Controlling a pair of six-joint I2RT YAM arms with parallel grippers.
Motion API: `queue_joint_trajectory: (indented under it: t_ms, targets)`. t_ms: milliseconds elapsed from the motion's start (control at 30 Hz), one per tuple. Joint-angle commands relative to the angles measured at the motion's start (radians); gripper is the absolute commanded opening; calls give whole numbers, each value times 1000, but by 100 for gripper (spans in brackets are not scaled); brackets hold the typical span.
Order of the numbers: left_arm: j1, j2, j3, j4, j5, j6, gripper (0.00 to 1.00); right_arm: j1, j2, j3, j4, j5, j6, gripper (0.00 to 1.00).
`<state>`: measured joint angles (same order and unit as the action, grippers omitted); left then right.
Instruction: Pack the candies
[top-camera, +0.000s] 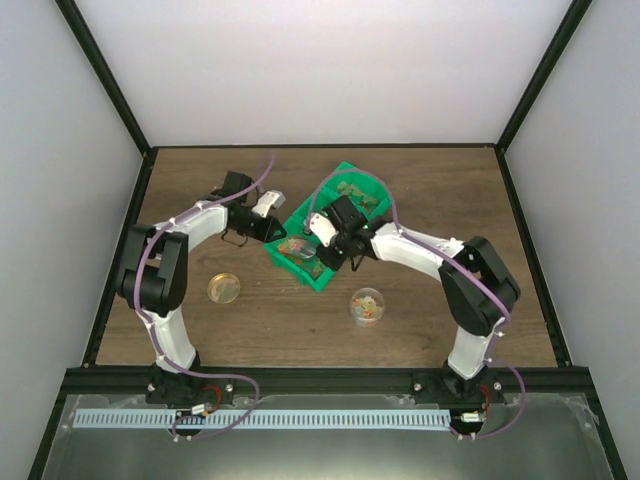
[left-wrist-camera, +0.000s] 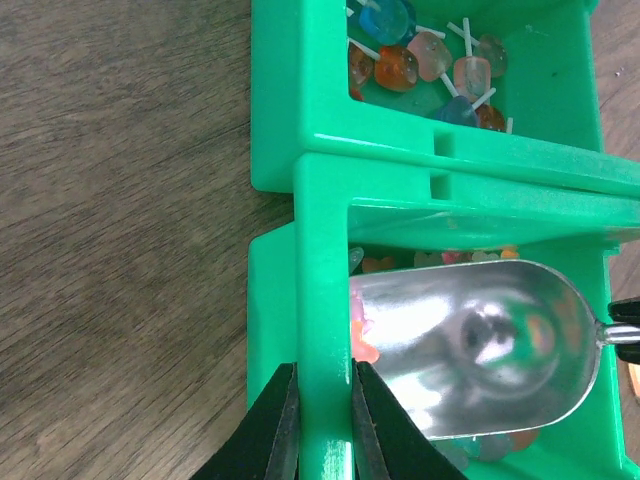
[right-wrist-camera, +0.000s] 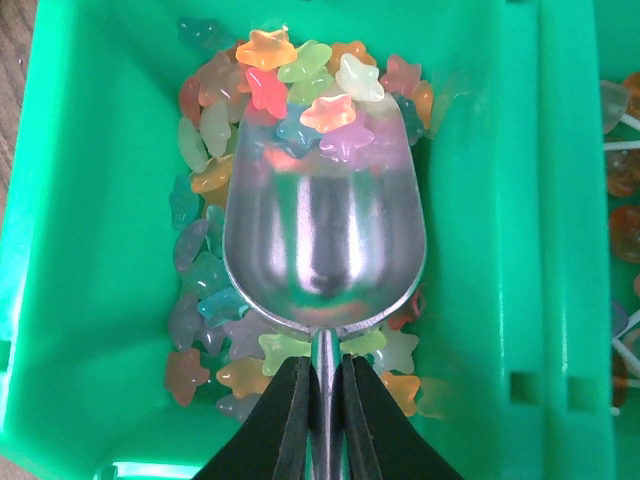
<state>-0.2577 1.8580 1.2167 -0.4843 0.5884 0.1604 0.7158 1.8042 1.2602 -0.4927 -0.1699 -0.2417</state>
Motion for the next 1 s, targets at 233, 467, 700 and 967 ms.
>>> queue_joint_trajectory:
  t_ms: [233, 467, 700, 967]
  targets:
    - [-12, 64, 31, -51, 24, 30, 4, 7, -100, -259, 380, -103, 54, 1]
    - [5, 71, 47, -63, -1, 23, 4, -9, -188, -337, 461, -127, 65, 1]
    - [21, 67, 72, -80, -8, 21, 10, -40, -183, -382, 523, -142, 82, 1]
    - [29, 67, 114, -109, -19, 14, 27, -70, -235, -481, 614, -178, 55, 1]
